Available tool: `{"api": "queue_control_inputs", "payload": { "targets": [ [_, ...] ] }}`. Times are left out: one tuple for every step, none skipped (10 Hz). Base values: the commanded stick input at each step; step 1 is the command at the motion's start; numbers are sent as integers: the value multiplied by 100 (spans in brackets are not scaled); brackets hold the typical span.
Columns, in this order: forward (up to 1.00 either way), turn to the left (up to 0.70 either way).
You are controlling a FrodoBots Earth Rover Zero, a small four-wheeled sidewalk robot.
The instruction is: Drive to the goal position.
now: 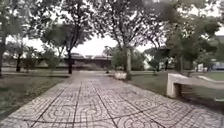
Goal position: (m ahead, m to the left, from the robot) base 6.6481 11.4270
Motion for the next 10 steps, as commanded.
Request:
{"api": "queue_control_inputs", "payload": {
  "targets": [
    [70, 6],
    [70, 27],
    [70, 27],
    [70, 27],
    [70, 20],
    [70, 0],
    [70, 0],
    [70, 0],
    [70, 0],
    [70, 27]
  ]
}}
